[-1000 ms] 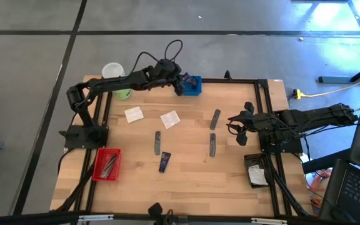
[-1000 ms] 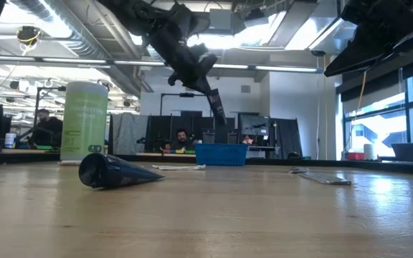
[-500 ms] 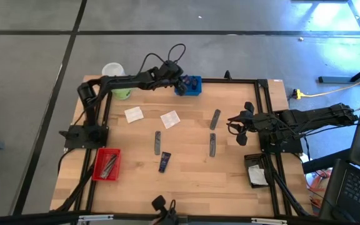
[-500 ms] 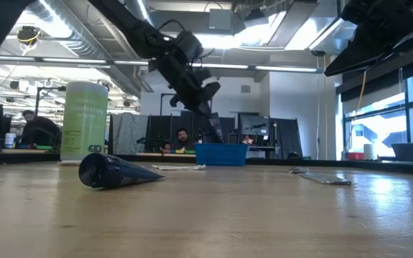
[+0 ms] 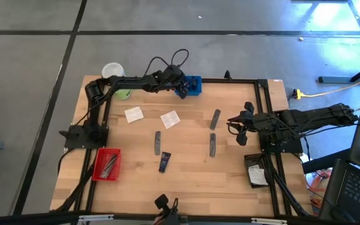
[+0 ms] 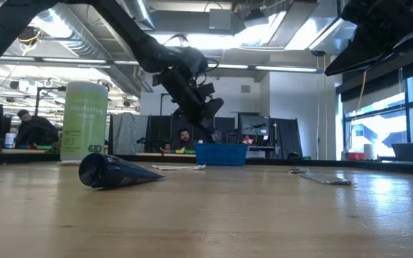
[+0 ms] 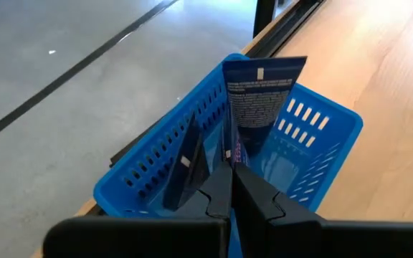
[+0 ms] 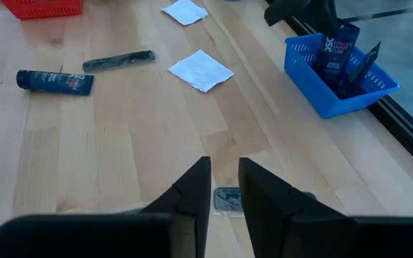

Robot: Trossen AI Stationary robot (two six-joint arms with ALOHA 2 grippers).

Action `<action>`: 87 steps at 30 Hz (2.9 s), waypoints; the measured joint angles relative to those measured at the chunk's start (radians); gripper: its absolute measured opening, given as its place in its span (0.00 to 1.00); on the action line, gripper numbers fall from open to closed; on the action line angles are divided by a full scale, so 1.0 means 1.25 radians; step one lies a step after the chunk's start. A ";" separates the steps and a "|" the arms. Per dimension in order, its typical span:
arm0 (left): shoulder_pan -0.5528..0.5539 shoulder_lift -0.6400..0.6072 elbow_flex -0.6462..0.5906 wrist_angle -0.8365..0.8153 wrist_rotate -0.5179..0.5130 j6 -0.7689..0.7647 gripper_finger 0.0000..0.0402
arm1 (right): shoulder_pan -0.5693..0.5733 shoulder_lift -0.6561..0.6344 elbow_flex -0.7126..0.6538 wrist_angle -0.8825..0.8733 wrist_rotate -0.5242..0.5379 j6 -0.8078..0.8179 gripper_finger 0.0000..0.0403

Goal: Pick & Place Travel size toiletries
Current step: Put the blue shaving cream bottle into the blue basket, then put the black hair comb into the red basket

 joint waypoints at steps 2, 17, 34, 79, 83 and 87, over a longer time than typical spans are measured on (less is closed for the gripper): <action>0.000 0.002 0.000 0.002 0.000 0.000 0.00 | 0.000 0.000 0.000 0.000 0.000 0.000 0.18; -0.002 -0.003 0.041 0.011 0.025 0.012 0.21 | 0.000 0.000 0.000 0.000 0.000 0.000 0.14; -0.034 -0.178 0.041 -0.210 0.235 0.079 0.24 | 0.000 0.000 0.000 0.000 0.000 0.000 0.20; -0.296 -0.302 -0.177 -0.207 0.187 0.119 0.18 | 0.000 0.000 0.000 0.003 0.028 -0.061 0.37; -0.304 -0.293 -0.177 -0.189 0.219 0.159 0.26 | 0.000 0.002 0.000 0.007 0.026 -0.038 0.38; -0.333 -0.270 -0.177 -0.131 0.231 0.212 0.36 | 0.000 0.003 0.000 0.015 -0.013 -0.016 0.37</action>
